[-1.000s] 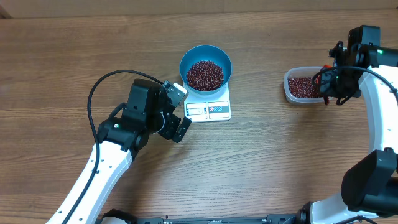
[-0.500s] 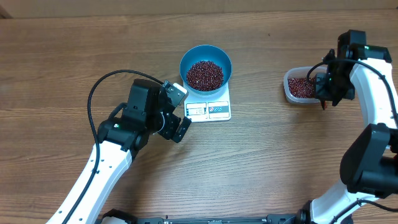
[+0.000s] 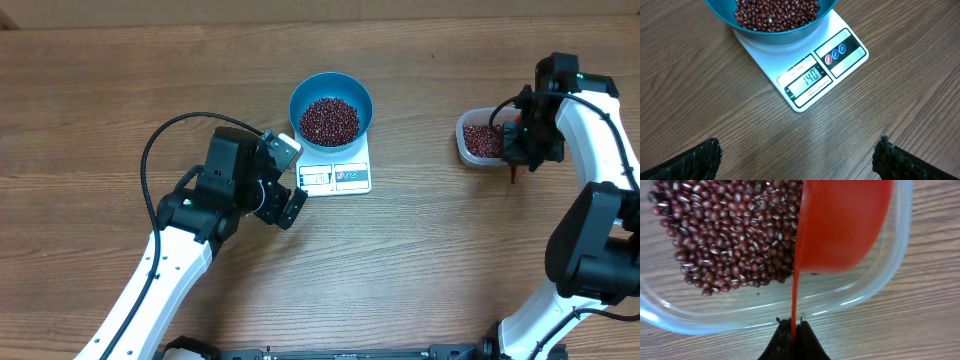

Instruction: Scoop item into bowl and weigh 150g on scale

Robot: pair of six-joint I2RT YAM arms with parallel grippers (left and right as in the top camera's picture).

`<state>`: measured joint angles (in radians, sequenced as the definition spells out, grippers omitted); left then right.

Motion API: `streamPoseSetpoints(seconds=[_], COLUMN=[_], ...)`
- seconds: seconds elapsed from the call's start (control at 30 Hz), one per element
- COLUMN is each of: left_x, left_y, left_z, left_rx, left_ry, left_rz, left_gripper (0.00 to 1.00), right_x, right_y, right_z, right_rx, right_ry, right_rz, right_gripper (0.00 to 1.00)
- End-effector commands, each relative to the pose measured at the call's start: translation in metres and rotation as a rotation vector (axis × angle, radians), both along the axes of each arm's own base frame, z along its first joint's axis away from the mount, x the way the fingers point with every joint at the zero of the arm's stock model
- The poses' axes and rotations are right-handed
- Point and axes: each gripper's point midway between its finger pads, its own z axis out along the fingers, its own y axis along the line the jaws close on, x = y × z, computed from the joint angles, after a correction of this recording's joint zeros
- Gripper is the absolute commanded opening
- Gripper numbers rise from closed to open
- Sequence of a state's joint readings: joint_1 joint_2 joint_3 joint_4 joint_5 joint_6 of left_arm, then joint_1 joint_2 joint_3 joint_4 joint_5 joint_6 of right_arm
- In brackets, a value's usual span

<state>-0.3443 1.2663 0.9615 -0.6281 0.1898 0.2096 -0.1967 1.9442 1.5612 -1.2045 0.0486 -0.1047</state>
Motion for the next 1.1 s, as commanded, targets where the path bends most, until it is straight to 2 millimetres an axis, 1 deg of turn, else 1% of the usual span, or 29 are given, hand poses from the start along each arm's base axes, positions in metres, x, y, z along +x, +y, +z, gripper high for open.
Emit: streamPoseSetpoints(seconds=[0.0,0.1,0.27,0.33,0.43,0.5,0.6,0.67,0.83,1.07], left_x=[0.001,0.001,0.001,0.001,0.001,0.001,0.001,0.001,0.001,0.001], left_y=[0.002,0.002,0.002,0.002,0.002,0.002,0.002,0.002,0.002,0.002], left_z=[-0.003,-0.003,-0.003,-0.003,-0.003,-0.003,-0.003,-0.003,-0.003,-0.003], left_rx=[0.002,0.002,0.002,0.002,0.002,0.002,0.002,0.002,0.002,0.002], left_ry=[0.010,0.010,0.010,0.010,0.010,0.010,0.010,0.010,0.010,0.010], left_rz=[0.016,0.016,0.016,0.016,0.016,0.016,0.016,0.016,0.016,0.016], left_gripper=[1.00,0.99,1.00,1.00,1.00,0.99,0.99,1.00,1.00,0.99], right_x=[0.002,0.003,0.001,0.001,0.006,0.010,0.011,0.009,-0.001,-0.003], right_y=[0.013,0.018,0.019,0.024,0.031,0.033,0.038,0.040,0.042,0.043], right_z=[-0.008,-0.007,-0.007,-0.004,0.008,0.022,0.035,0.040,0.040,0.040], right_rx=[0.077,0.105,0.113,0.147,0.198,0.216,0.241,0.252,0.264,0.270], right_ry=[0.002,-0.003,0.005,0.003,-0.020,-0.045,-0.056,-0.050,-0.007,-0.001], right_rz=[0.003,0.011,0.009,0.009,0.005,0.002,0.001,0.001,-0.006,-0.006], right_gripper=[0.04,0.04,0.04,0.04,0.04,0.04,0.04,0.04,0.04,0.04])
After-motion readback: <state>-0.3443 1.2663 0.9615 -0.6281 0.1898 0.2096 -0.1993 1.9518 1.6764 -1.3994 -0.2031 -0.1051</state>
